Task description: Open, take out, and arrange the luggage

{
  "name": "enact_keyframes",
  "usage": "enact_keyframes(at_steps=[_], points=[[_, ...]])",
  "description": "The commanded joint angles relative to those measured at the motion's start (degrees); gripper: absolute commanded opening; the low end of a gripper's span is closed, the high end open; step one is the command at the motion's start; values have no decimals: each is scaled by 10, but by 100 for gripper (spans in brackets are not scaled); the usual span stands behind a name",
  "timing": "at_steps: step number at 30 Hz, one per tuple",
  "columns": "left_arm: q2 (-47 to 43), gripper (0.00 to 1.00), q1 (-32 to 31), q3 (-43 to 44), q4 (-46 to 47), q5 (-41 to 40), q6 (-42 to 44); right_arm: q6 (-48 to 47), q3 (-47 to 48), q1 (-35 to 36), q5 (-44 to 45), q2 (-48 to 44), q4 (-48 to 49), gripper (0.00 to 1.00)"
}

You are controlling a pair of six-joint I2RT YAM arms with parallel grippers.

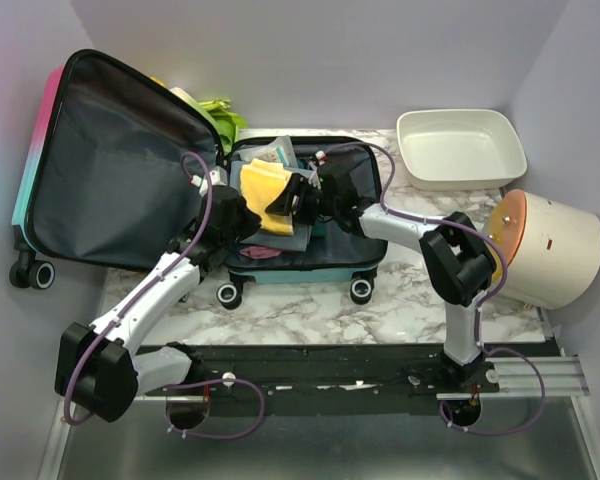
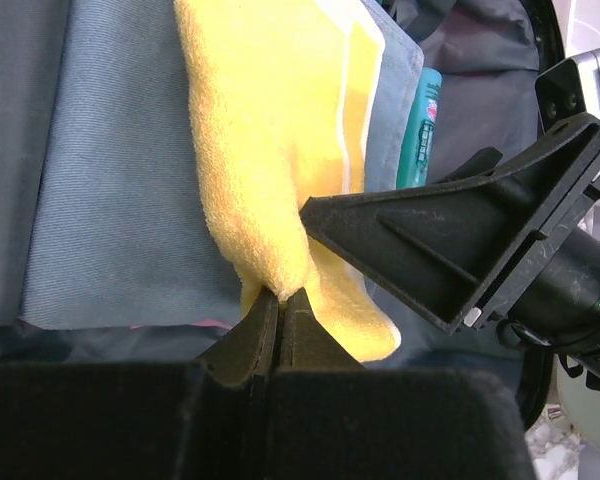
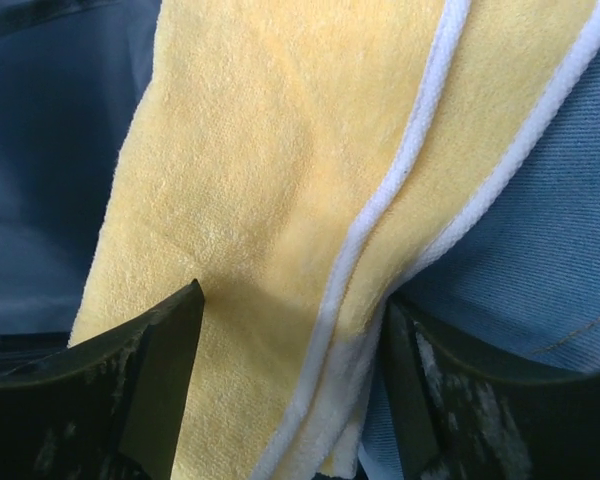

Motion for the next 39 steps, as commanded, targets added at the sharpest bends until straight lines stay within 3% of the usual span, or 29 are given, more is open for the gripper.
enact_keyframes(at_steps=[1, 4, 8, 11, 13, 16, 20, 24, 28, 39], points=[[-17, 0, 3, -14, 2, 0, -5, -5, 18, 17, -11, 13, 33, 72], [-22, 0, 3, -16, 2, 3, -6, -7, 22, 17, -8, 10, 41, 60], [-32, 0, 3, -24, 0, 1, -5, -31, 39, 17, 18, 5, 9, 35], [-33, 0, 3, -31, 5, 7, -4, -57, 42, 17, 42, -10, -19, 29], [-32, 0, 3, -30, 8, 19, 0, -84, 47, 17, 68, -18, -52, 31], [-33, 0, 3, -26, 17, 38, 0, -112, 68, 17, 101, -30, -120, 49], [-43, 0, 3, -13, 25, 39, -5, -101, 37, 17, 84, -49, -122, 59], [-48, 0, 3, 6, 21, 39, -5, -85, 6, 24, 23, -75, -106, 62], [-65, 0, 3, -1, 25, 44, -7, -78, -7, 35, 18, -92, -106, 64], [-89, 0, 3, -51, 13, 35, -14, -28, -33, 39, 8, -38, -77, 67]])
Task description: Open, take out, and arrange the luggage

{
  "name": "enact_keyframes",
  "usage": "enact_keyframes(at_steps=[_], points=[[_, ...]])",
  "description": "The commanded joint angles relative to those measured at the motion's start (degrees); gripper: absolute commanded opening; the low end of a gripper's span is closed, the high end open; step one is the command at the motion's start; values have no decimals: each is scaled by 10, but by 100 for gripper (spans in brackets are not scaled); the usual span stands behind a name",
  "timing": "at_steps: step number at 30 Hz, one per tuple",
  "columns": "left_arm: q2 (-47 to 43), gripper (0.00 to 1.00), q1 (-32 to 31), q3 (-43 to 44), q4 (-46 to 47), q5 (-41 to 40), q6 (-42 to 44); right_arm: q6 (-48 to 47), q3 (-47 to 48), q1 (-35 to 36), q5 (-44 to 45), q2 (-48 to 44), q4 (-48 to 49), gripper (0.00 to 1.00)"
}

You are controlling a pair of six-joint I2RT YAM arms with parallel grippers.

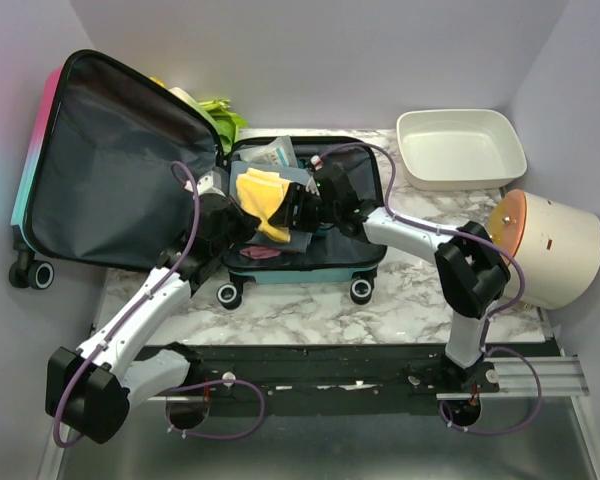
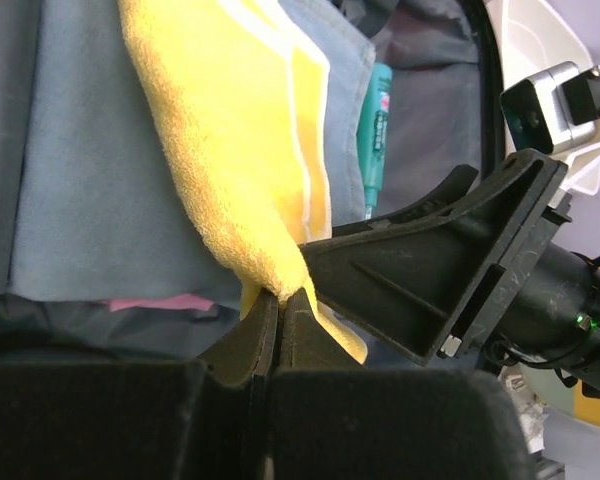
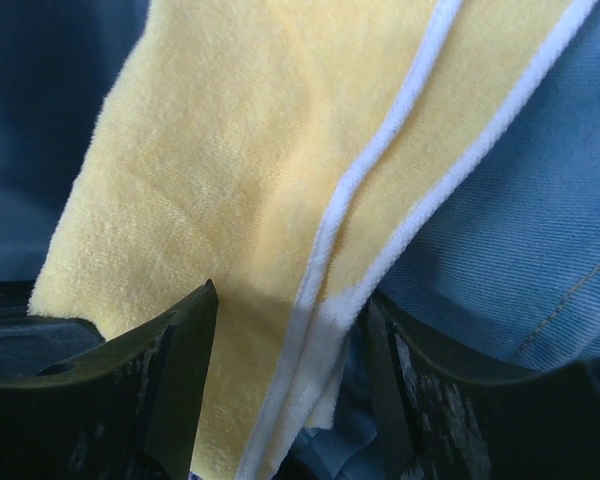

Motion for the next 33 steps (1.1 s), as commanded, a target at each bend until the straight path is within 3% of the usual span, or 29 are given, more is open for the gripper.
enact_keyframes(at_steps=[1, 4, 6, 8, 9, 12, 18, 21, 25, 33], points=[[-24, 0, 3, -28, 3, 6, -9, 32, -24, 10, -22, 32, 34, 67], [-35, 0, 3, -37, -2, 1, -5, 30, -3, 11, -26, 50, 30, 66], [-38, 0, 3, -40, -6, -2, -2, 34, 2, 13, -30, 58, 36, 61], [-39, 0, 3, -41, -8, -4, -2, 37, -3, 15, -28, 55, 54, 48], [-39, 0, 3, -41, -12, -4, 1, 37, -7, 15, -24, 52, 62, 31], [-38, 0, 3, -43, -17, -8, 3, 25, -16, 15, -8, 29, 69, 12], [-44, 0, 3, -46, 6, 22, 0, -42, 3, 15, 40, -17, 16, 4], [-45, 0, 3, -46, 29, 41, 0, -91, 27, 15, 74, -25, -40, 5], [-35, 0, 2, -35, 43, 54, -2, -150, 53, 15, 151, -39, -100, 1], [64, 0, -28, 36, 102, 74, -8, -247, 110, -8, 198, -43, -175, 1]])
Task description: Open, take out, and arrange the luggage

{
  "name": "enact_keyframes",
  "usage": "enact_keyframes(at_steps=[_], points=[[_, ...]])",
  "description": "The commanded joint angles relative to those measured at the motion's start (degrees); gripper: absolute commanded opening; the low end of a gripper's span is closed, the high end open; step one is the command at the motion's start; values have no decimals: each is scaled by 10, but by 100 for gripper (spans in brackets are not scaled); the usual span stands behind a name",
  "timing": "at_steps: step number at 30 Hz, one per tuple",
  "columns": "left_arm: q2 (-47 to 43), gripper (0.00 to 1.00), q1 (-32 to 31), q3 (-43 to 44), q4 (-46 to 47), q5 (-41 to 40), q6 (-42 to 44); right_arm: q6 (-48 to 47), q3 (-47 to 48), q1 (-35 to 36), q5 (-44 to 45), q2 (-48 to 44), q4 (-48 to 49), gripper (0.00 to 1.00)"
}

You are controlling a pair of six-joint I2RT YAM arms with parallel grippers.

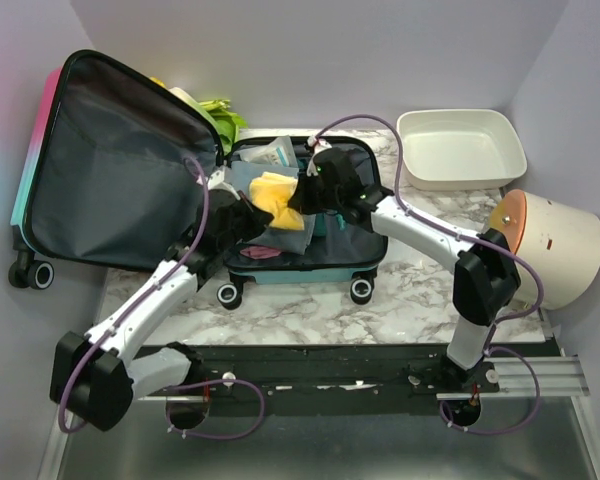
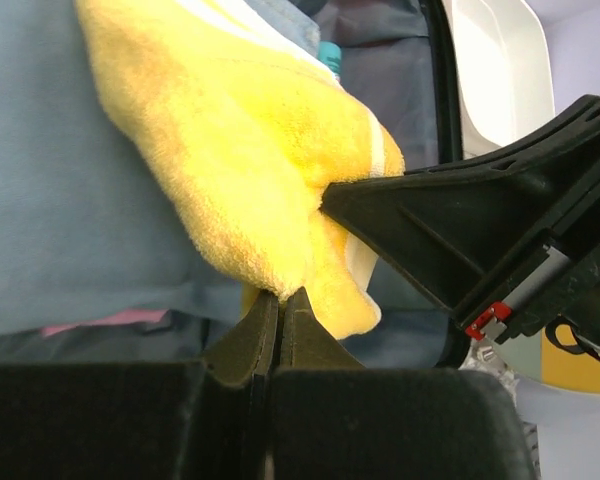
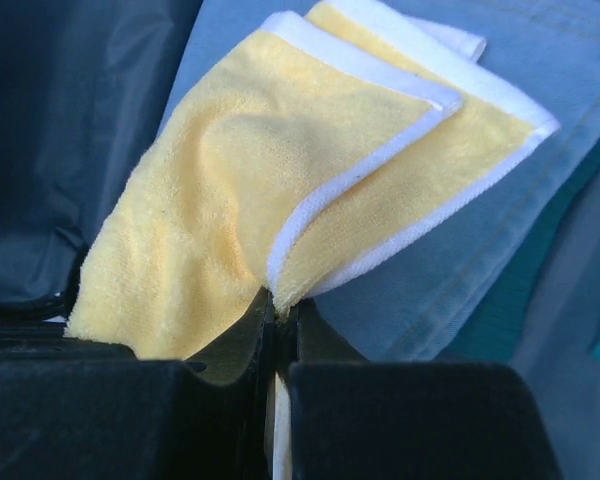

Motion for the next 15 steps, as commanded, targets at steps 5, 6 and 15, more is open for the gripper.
enact_keyframes(at_steps=[5, 6, 15], points=[[154, 0, -64, 173, 39, 23, 10, -120, 73, -75, 68, -24, -101, 1], [184, 0, -71, 213, 31, 26, 12, -125, 79, -86, 61, -32, -104, 1], [352, 84, -79, 424, 21, 118, 10, -165, 143, -188, 31, -79, -126, 1]])
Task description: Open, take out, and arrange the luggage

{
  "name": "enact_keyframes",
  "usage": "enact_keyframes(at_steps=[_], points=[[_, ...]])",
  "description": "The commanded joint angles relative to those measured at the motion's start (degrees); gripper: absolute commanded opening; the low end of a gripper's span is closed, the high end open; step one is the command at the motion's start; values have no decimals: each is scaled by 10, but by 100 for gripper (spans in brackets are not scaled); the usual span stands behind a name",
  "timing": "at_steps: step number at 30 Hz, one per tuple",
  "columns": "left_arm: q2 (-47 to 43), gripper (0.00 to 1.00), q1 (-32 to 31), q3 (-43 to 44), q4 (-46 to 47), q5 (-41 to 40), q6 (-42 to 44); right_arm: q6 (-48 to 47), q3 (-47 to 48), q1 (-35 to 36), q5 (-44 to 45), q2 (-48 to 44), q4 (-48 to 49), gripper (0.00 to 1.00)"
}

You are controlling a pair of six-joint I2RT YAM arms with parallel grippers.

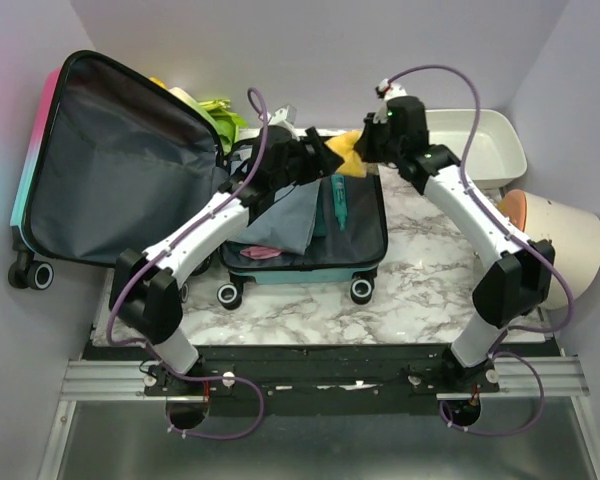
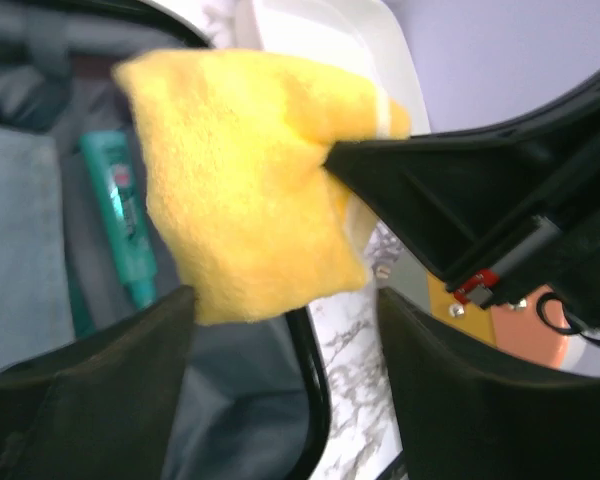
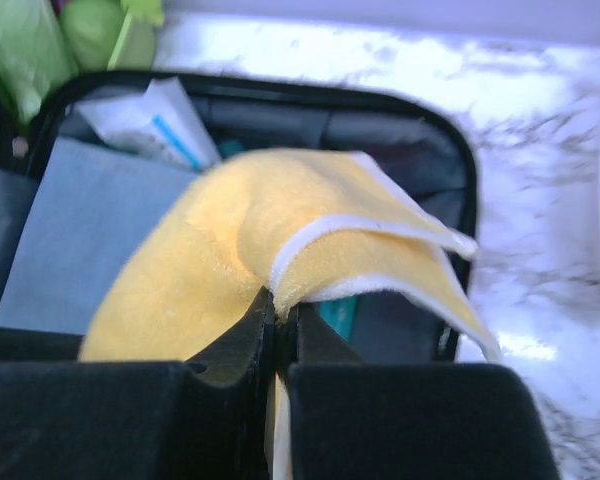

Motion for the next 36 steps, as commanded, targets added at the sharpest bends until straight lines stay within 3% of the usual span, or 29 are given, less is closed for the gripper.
enact_keyframes(at_steps=[1, 8, 19, 25, 36], points=[[65, 97, -3, 97, -4, 85, -3, -29, 49, -46, 2, -37, -23, 1], [66, 99, 1, 108, -9, 96, 18, -37, 131, -134, 36, -10, -50, 1], [-88, 99, 39, -65, 16, 7, 52, -36, 268, -258, 61, 125, -60, 1], [-133, 99, 51, -111, 17, -30, 66, -44, 352, -316, 67, 205, -55, 1], [-130, 99, 69, -129, 24, -37, 64, -96, 349, -351, 61, 260, 9, 1]])
